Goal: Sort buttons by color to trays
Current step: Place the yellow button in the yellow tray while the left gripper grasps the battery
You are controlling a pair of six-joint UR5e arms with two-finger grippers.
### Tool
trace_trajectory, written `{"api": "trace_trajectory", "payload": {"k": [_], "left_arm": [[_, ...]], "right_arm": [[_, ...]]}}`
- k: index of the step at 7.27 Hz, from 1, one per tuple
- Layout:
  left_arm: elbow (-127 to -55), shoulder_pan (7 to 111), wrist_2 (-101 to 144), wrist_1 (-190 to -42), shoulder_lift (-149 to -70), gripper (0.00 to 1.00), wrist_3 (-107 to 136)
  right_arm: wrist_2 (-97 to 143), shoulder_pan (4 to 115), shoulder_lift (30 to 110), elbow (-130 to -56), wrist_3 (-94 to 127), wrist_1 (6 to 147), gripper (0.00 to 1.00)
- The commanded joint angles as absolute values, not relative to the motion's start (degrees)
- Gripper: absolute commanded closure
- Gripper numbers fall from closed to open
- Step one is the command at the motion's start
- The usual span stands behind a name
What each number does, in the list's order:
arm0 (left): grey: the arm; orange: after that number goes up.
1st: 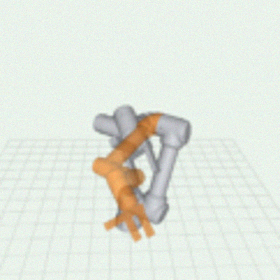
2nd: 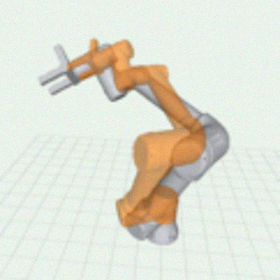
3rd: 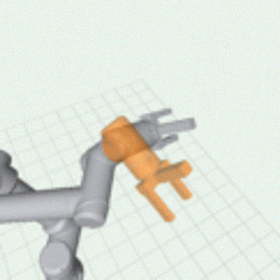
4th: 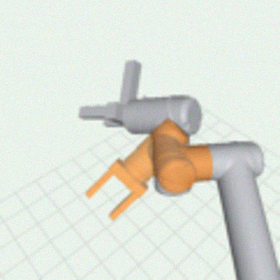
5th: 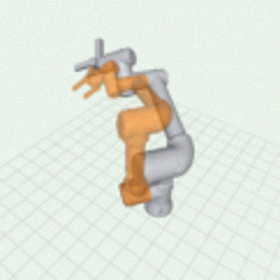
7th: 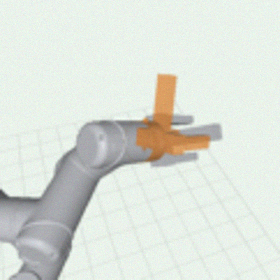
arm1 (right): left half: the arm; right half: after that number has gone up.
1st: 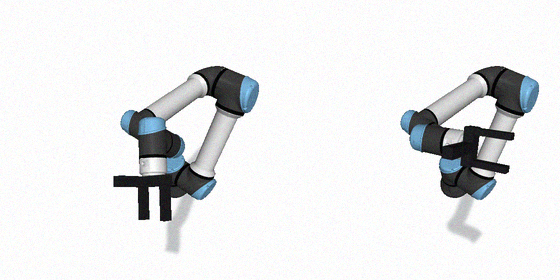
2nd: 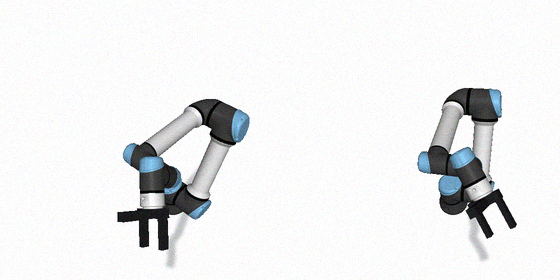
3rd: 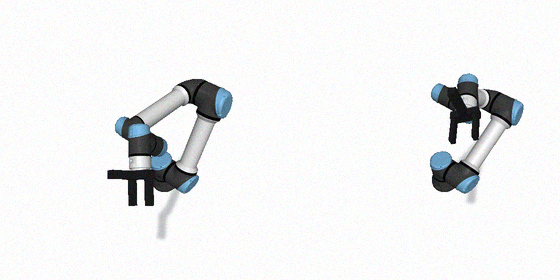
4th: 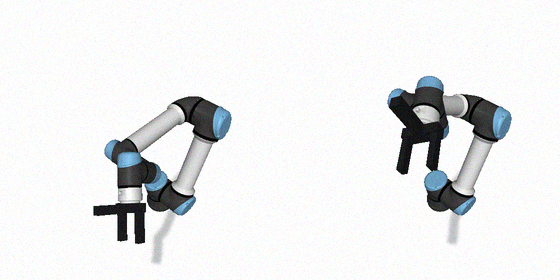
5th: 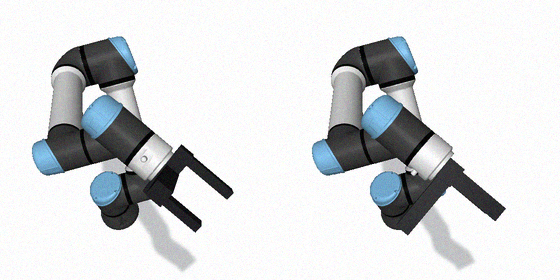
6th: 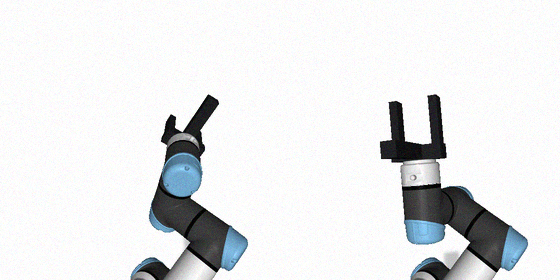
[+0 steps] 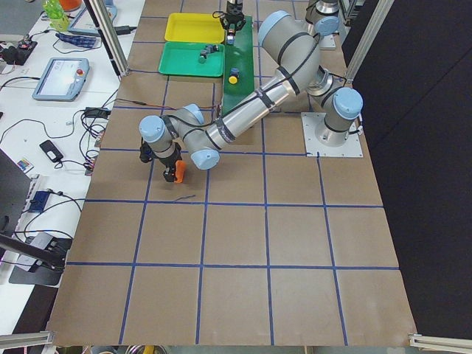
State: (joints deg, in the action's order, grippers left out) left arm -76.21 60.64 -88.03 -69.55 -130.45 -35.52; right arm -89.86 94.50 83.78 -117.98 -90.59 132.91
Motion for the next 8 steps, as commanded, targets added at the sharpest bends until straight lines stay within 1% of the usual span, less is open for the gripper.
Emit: {"api": "trace_trajectory", "payload": {"k": [1,3,4,5,6,7,8], "left_arm": [[-76.20,60.64,-87.01,-69.79,-130.52,0.00,-35.07],[-76.99,60.64,-87.18,-69.26,-131.21,0.00,-35.24],[-76.56,60.64,-87.27,-69.26,-131.74,0.00,-35.42],[-76.64,60.64,-87.36,-69.26,-131.92,0.11,-35.16],[-76.12,60.64,-87.54,-69.17,-131.75,0.51,-35.16],[-76.11,60.91,-87.80,-69.60,-130.01,0.97,-34.55],[-76.37,62.56,-89.37,-72.57,-127.99,1.00,-32.19]], "right_arm": [[-90.88,91.86,79.91,-111.73,-95.01,132.80,0.78],[-90.79,86.16,78.06,-111.36,-96.15,133.33,0.76],[-90.53,83.17,75.87,-111.44,-97.89,133.33,0.74],[-90.35,80.71,73.94,-111.36,-101.91,135.07,0.68],[-89.83,78.94,72.96,-111.62,-105.26,136.31,0.57],[-89.74,78.75,73.04,-111.71,-105.21,136.32,0.40],[-89.74,78.84,73.30,-111.88,-105.03,136.23,0.23]]}}
